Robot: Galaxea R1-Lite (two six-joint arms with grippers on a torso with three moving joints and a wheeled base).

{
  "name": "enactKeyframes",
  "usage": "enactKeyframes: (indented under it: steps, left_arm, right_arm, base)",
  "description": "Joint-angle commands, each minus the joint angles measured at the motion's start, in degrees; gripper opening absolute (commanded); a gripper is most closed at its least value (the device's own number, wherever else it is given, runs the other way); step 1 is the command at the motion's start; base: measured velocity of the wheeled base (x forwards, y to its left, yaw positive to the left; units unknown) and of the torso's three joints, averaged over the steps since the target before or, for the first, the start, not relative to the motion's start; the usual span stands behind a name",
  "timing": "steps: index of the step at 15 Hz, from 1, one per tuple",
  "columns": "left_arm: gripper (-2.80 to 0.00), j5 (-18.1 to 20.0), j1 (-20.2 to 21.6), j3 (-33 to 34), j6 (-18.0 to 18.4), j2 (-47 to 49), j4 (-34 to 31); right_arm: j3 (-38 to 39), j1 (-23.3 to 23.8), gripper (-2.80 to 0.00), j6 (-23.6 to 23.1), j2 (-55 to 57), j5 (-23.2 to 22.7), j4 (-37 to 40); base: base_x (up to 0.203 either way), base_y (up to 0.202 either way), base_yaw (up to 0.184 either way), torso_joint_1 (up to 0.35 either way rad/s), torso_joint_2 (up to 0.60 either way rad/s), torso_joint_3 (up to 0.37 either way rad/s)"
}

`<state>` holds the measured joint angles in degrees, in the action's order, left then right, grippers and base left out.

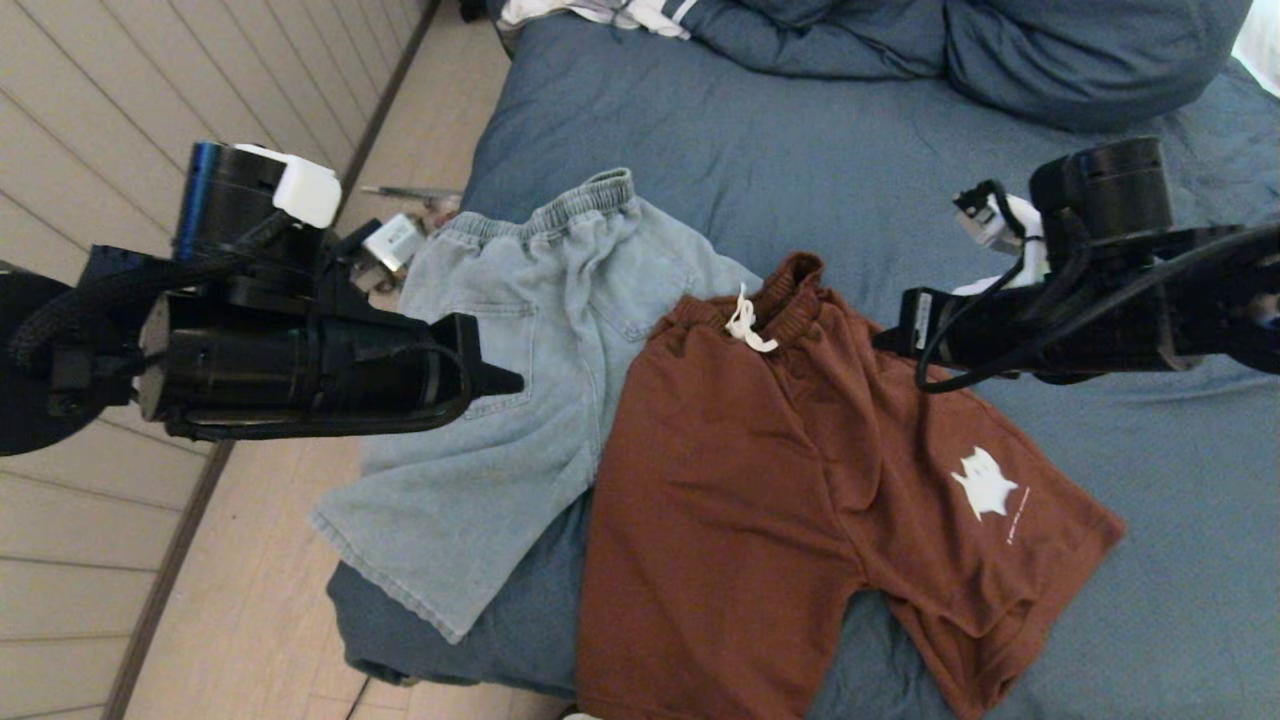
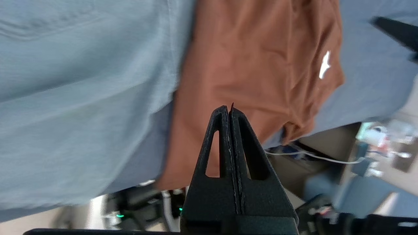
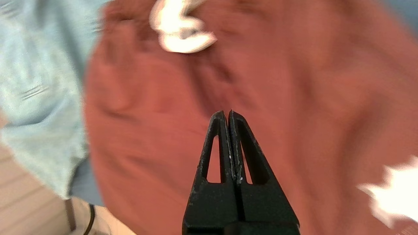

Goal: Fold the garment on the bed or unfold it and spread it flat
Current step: Fold the brown shorts

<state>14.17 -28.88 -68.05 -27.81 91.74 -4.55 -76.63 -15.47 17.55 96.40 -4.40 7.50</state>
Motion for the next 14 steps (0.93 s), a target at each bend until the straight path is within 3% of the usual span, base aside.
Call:
enactKeyframes:
  steps: [1,4,7,10,14]
  left_arm:
    - [-2.8,-0.1,-0.6,2.4,-1.0,1.7,0.6]
    - [-2.8,-0.2,-0.6,7.7,-1.1,0.7,6.2]
    - [-2.8,-0.3,-0.6,11.0,-1.3,0.2,11.3]
    - [-2.8,-0.3,-0.6,11.9,-1.5,-0.5,11.9]
    - [-2.8,-0.2,-0.6,12.1,-1.5,-0.4,11.9]
  right_arm:
    - [-5.5,-6.0,-2.8,0.0,7.1,0.5,0.4]
    - [-10.6,-12.4,-2.8,-0.6,12.1,3.5,0.6]
    - [-13.3,-16.0,-2.8,-0.9,14.4,4.5,-0.2]
    - [-15.0,-20.6,-2.8,-1.7,15.3,8.1,0.4]
    - [-16.0,-23.0,-2.8,-2.6,18.0,11.7,0.6]
  base:
    - [0.0,0.0,0.0,0.0,0.0,0.0]
    - [0.0,0.0,0.0,0.0,0.0,0.0]
    - [0.0,0.0,0.0,0.0,0.0,0.0]
    - [0.0,0.0,0.0,0.0,0.0,0.0]
    - [0.0,0.0,0.0,0.0,0.0,0.0]
